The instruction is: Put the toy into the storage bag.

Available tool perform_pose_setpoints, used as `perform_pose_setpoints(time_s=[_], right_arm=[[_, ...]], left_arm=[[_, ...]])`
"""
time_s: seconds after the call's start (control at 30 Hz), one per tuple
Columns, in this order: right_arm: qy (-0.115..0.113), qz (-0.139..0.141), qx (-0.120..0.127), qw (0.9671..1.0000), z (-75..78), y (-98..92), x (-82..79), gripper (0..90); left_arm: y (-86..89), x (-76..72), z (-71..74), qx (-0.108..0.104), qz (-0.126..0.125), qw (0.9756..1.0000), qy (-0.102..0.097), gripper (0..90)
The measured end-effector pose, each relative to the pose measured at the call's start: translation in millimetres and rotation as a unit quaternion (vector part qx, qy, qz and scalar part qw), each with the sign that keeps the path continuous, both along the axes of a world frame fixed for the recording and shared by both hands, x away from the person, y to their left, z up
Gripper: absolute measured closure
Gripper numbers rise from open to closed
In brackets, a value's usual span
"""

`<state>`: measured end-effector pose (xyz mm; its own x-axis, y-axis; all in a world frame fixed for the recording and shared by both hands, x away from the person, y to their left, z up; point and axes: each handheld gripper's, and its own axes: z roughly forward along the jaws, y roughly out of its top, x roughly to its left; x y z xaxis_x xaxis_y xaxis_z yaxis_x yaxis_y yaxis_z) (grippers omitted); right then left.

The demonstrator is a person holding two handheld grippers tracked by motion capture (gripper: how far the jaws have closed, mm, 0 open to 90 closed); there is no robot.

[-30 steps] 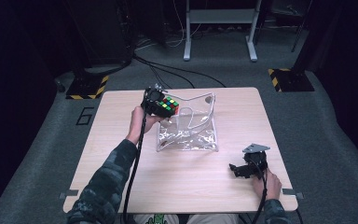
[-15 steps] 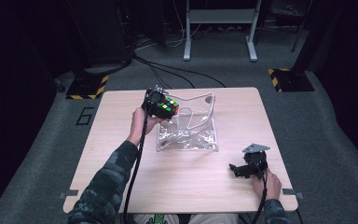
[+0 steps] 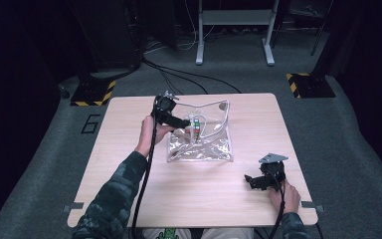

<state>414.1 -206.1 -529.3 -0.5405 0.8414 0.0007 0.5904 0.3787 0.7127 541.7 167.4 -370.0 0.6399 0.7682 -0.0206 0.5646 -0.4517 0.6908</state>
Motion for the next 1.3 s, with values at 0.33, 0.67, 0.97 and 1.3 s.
perform_pose_setpoints(time_s=[0.33, 0.67, 0.97, 1.3], right_arm=[[0.0, 0.0, 0.0, 1.0, 0.0, 0.0, 0.0, 0.0], [0.0, 0.0, 0.0, 1.0, 0.0, 0.0, 0.0, 0.0], [0.0, 0.0, 0.0, 1.0, 0.0, 0.0, 0.0, 0.0], [0.0, 0.0, 0.0, 1.0, 0.0, 0.0, 0.0, 0.0]], left_arm=[[7.4, -14.7, 11.7, -0.013, -0.014, 0.9997, -0.017, 3.7], [21.0, -35.4, 11.7, -0.011, -0.025, 0.9993, -0.024, 2.0], [46.3, -57.7, 6.0, -0.012, -0.017, 0.9991, -0.037, 1.9], [64.0, -73.2, -9.5, -0.003, -0.005, 0.9993, -0.038, 2.1]])
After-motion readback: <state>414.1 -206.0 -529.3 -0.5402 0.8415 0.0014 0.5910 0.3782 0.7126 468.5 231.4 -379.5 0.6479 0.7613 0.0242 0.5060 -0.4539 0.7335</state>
